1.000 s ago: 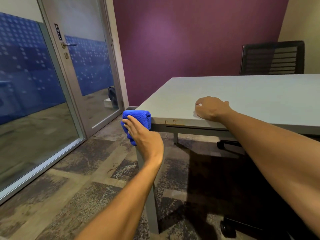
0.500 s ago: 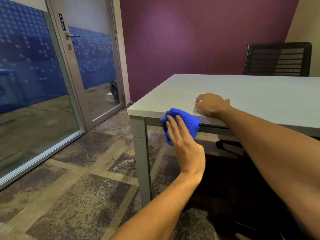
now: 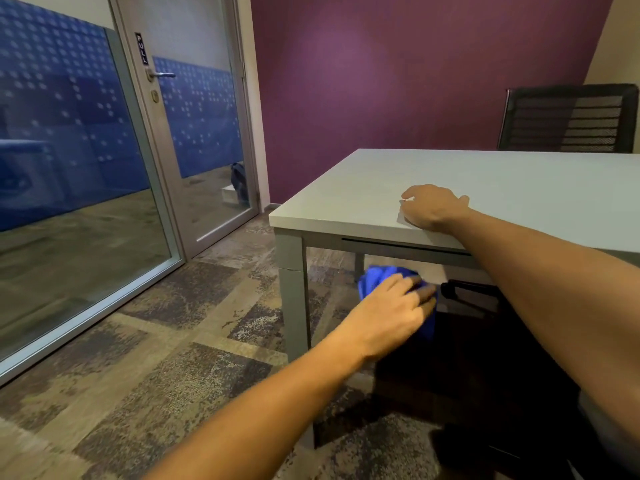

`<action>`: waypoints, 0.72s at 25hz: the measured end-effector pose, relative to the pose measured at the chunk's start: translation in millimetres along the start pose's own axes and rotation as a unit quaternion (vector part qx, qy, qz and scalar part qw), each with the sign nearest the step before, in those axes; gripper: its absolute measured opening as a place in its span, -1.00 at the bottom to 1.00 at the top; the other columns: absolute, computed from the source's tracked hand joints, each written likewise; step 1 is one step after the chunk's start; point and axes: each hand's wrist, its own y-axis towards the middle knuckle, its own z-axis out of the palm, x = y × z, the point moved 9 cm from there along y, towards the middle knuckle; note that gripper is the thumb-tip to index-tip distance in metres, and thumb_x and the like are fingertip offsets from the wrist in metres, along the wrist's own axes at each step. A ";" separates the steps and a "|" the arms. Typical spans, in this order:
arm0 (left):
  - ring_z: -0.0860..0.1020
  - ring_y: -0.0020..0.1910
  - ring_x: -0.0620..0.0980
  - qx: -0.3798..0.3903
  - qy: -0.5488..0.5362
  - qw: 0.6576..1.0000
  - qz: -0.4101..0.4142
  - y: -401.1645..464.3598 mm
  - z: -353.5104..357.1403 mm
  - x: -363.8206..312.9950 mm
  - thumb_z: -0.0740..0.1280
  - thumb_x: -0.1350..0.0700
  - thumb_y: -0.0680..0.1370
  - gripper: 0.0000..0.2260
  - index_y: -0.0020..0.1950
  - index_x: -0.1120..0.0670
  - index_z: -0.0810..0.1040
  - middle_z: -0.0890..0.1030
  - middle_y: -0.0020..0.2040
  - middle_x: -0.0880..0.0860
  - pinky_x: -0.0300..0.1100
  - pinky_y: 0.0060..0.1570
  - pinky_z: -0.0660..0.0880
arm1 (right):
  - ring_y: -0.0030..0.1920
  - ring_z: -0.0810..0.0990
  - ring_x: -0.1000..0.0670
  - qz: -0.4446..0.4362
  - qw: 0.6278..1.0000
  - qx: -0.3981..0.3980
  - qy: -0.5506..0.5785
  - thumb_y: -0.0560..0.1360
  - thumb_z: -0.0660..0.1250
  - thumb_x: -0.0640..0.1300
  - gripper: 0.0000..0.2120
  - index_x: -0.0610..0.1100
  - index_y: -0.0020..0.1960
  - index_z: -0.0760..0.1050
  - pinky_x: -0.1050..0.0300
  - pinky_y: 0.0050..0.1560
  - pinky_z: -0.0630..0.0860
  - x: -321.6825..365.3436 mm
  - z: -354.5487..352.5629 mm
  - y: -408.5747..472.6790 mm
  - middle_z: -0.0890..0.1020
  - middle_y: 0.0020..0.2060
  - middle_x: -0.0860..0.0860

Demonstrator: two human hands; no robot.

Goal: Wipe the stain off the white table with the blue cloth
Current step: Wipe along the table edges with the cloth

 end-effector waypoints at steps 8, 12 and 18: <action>0.45 0.39 0.21 -0.029 0.169 0.984 0.044 -95.8 -57.0 59.0 0.33 0.17 0.52 -0.56 0.41 0.01 0.48 0.52 0.40 0.10 0.22 0.37 0.38 | 0.47 0.36 -0.28 -0.002 1.000 -0.006 0.005 0.65 0.10 0.02 -0.57 -0.01 0.49 0.40 -0.33 0.49 0.10 1.2 -3.8 -8.1 0.44 0.50 -0.12; 0.46 0.39 0.28 -0.099 0.232 0.968 0.002 -88.9 -94.1 80.4 0.07 0.22 0.63 -0.61 0.38 0.05 0.53 0.54 0.40 0.12 0.31 0.41 0.29 | 0.47 0.36 -0.28 -0.004 1.000 -0.003 0.002 0.66 0.09 0.05 -0.55 -0.02 0.51 0.38 -0.33 0.49 0.13 2.4 -2.8 -7.7 0.43 0.50 -0.12; 0.52 0.24 0.28 -0.061 0.249 0.966 0.024 -4.3 -79.4 34.9 0.09 0.19 0.58 -0.61 0.35 0.19 0.50 0.56 0.32 0.21 0.19 0.21 0.45 | 0.46 0.38 -0.24 0.007 1.000 -0.006 0.009 0.64 0.09 0.03 -0.53 -0.01 0.52 0.37 -0.25 0.47 0.17 0.6 -5.9 -11.4 0.44 0.50 -0.10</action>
